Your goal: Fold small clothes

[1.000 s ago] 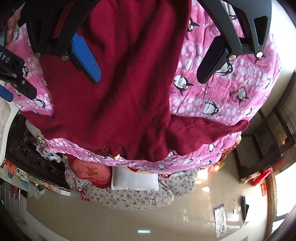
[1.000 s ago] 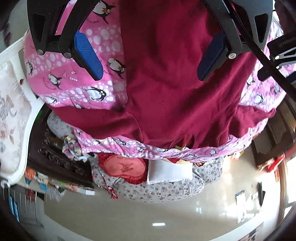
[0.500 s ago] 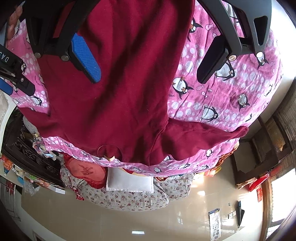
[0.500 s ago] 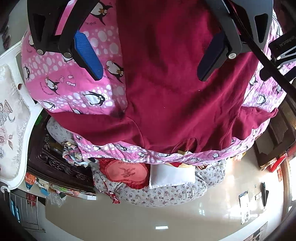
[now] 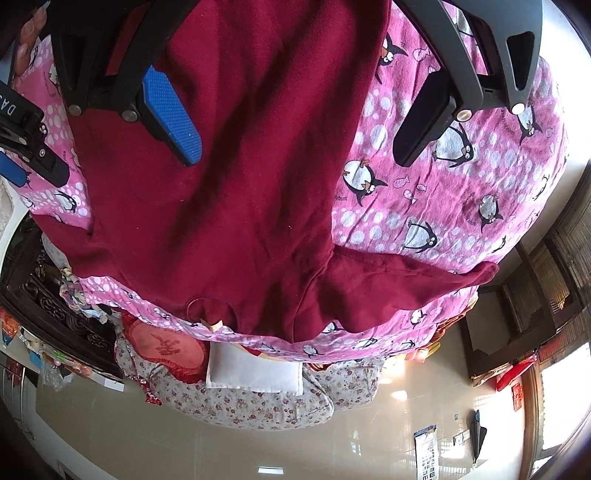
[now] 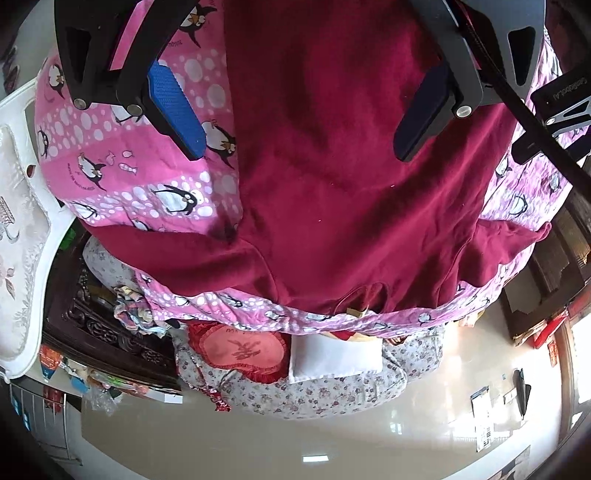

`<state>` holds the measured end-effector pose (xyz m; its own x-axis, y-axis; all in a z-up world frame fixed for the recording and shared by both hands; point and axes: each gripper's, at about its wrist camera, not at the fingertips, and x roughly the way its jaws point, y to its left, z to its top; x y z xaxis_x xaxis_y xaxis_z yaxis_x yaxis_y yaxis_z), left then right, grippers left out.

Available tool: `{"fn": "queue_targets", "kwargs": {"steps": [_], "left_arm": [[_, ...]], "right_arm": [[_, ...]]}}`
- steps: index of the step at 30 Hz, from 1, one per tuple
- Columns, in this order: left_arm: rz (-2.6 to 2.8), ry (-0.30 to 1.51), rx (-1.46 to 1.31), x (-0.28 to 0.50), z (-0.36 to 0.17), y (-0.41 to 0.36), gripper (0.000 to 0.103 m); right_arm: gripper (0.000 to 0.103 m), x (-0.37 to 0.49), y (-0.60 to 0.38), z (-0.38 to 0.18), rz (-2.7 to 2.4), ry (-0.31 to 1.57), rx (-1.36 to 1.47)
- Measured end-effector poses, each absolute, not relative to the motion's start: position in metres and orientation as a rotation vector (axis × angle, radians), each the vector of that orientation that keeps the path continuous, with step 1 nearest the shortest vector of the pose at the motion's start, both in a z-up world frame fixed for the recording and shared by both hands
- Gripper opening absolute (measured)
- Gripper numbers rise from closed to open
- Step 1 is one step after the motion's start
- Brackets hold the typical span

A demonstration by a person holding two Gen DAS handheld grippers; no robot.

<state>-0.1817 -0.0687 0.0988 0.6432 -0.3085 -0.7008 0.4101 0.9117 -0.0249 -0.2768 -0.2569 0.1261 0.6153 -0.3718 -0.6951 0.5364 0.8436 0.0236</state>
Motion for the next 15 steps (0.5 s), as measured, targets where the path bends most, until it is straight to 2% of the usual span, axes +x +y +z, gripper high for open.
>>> {"fn": "queue_targets", "kwargs": {"steps": [15], "left_arm": [[-0.396,0.78,0.147,-0.174,0.091,-0.071,0.103]], "right_arm": [[0.103,-0.266,-0.256,0.115,-0.518,0.766,0.236]]}}
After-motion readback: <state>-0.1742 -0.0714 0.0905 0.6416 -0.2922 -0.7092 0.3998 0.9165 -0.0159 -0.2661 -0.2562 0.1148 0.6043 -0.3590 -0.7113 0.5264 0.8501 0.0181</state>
